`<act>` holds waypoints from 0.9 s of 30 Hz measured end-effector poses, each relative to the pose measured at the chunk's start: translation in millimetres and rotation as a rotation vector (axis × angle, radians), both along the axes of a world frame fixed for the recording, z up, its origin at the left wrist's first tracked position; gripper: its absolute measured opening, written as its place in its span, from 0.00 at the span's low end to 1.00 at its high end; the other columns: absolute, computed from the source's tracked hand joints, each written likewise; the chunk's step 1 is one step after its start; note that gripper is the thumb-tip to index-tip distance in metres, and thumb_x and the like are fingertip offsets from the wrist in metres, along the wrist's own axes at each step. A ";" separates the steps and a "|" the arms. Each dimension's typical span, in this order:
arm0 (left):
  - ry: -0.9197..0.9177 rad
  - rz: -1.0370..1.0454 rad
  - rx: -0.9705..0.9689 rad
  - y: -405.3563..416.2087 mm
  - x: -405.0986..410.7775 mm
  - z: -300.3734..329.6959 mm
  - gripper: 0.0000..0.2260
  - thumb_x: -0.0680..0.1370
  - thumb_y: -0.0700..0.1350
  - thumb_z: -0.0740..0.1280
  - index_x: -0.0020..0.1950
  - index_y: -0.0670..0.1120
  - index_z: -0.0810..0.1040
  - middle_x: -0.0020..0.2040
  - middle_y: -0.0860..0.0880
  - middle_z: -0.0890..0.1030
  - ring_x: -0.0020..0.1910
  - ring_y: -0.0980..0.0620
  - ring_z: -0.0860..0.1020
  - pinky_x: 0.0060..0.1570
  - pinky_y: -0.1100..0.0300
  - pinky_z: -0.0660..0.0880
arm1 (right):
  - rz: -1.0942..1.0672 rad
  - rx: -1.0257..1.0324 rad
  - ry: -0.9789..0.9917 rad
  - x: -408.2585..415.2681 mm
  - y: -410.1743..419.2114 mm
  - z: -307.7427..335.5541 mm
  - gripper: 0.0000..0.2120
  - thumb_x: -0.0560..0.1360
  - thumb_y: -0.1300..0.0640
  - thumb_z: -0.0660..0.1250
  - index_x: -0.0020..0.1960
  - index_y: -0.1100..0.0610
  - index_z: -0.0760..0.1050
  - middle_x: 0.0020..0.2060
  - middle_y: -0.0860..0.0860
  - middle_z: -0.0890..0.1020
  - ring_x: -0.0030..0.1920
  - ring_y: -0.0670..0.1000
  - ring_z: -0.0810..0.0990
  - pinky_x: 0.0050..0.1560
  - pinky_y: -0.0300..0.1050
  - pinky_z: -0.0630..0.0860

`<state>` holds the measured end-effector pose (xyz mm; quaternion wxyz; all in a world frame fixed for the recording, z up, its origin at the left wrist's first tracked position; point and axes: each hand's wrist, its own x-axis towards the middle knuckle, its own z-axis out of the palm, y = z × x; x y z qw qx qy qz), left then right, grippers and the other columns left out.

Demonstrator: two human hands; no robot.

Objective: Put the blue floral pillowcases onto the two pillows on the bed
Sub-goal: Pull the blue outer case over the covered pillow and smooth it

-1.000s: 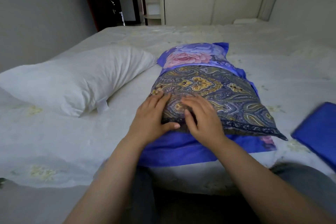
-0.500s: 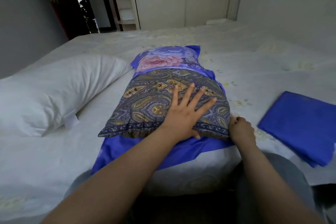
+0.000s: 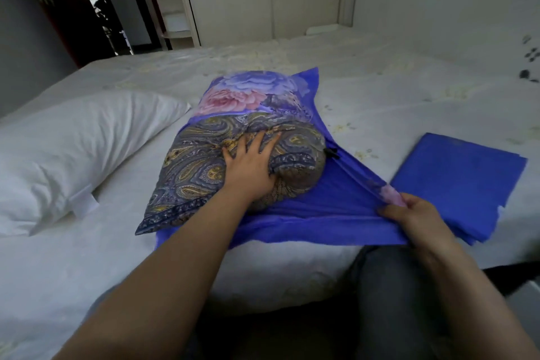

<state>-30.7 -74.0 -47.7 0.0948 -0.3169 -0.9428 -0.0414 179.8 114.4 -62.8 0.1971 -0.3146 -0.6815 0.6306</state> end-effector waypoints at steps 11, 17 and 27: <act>0.043 -0.194 -0.020 4.7 39.8 -4.3 0.41 0.70 0.69 0.62 0.76 0.60 0.45 0.78 0.52 0.50 0.76 0.44 0.48 0.70 0.34 0.43 | -0.099 0.956 -0.147 -19.2 -14.2 24.1 0.20 0.74 0.59 0.64 0.66 0.56 0.69 0.61 0.58 0.72 0.60 0.60 0.73 0.57 0.52 0.70; 0.138 -0.280 0.634 -41.9 56.2 10.1 0.18 0.76 0.54 0.60 0.63 0.51 0.75 0.66 0.51 0.74 0.71 0.49 0.66 0.71 0.41 0.57 | 0.400 0.918 0.407 -67.0 -103.3 60.5 0.19 0.76 0.59 0.60 0.67 0.53 0.70 0.63 0.49 0.74 0.61 0.46 0.73 0.62 0.43 0.71; -0.777 0.459 1.023 -162.5 17.8 -2.4 0.33 0.68 0.69 0.66 0.62 0.45 0.76 0.55 0.45 0.82 0.52 0.46 0.80 0.53 0.55 0.76 | 0.726 1.585 0.028 -147.4 -173.1 97.2 0.40 0.64 0.24 0.58 0.71 0.41 0.64 0.72 0.53 0.61 0.72 0.57 0.58 0.71 0.57 0.53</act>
